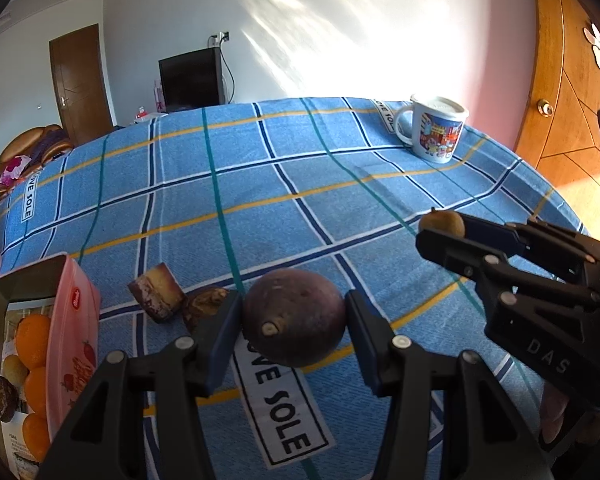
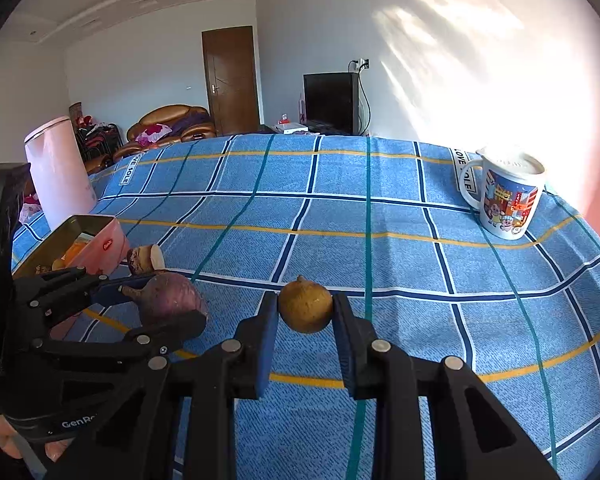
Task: Organize fruits
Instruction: 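Close the left gripper on the purple fig while the right gripper holds the tan fruit, then carry the fig and tan fruit over the tin box and open both grippers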
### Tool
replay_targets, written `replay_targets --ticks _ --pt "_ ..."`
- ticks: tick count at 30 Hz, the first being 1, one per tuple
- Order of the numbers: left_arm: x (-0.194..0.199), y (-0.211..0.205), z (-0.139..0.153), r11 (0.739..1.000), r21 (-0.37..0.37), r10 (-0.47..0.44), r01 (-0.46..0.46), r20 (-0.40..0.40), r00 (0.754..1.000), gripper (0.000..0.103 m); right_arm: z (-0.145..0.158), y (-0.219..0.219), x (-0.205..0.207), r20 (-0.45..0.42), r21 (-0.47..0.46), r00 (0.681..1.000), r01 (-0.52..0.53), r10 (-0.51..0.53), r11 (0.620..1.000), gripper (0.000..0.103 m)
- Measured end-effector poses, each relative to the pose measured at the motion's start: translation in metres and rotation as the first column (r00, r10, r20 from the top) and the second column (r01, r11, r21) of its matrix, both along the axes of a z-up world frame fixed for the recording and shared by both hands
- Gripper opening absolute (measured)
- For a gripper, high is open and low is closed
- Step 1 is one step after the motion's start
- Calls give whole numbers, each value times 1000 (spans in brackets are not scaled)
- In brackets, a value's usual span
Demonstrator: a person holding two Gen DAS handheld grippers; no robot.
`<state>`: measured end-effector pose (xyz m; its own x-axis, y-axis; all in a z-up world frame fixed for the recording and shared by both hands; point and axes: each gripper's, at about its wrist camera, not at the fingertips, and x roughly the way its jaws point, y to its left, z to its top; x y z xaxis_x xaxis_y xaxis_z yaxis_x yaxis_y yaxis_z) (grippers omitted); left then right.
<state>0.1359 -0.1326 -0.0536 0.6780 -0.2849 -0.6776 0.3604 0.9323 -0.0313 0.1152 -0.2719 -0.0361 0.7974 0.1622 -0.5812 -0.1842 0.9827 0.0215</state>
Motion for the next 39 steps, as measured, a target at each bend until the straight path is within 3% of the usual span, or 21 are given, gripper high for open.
replay_targets --ticks 17,39 --pt "-12 10 12 998 -23 56 -54 95 994 54 9 4 -17 98 27 992 -77 74 997 29" --pt "-26 13 20 996 -29 94 -90 191 977 54 14 3 -28 164 33 981 -108 101 994 29"
